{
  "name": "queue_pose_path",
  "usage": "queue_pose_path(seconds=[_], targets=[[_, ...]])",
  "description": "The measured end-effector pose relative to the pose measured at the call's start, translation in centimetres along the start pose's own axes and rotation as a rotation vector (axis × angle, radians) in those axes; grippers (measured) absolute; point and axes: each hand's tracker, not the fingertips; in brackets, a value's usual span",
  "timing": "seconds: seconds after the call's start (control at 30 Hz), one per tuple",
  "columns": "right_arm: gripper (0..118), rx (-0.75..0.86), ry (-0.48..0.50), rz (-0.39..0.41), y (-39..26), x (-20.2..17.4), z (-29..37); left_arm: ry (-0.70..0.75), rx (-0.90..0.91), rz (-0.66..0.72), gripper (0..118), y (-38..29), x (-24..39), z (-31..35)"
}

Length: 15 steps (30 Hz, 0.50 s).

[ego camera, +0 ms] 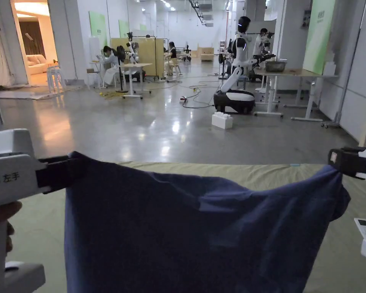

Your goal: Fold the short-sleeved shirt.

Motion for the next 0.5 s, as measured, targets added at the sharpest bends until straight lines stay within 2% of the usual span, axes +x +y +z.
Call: queue_pose_path(seconds=[0.2, 0.43, 0.47, 0.5], targets=[[3, 0.118, -0.068, -0.01, 6.9, 0.0, 2.9, 0.067, 0.117, -0.036, 7, 6.2, 0.9, 3.5], [3, 0.254, -0.113, 0.186, 12.7, -2.6, 4.2, 0.126, 0.208, -0.077, 7, 10.6, 2.0, 5.5], [3, 0.239, -0.124, 0.162, 13.1, -2.5, 3.9, 0.143, 0.215, -0.089, 7, 11.0, 2.0, 5.5], [3, 0.245, -0.139, 0.174, 13.8, -2.8, 3.9, 0.158, 0.224, -0.093, 7, 11.4, 1.9, 5.4]])
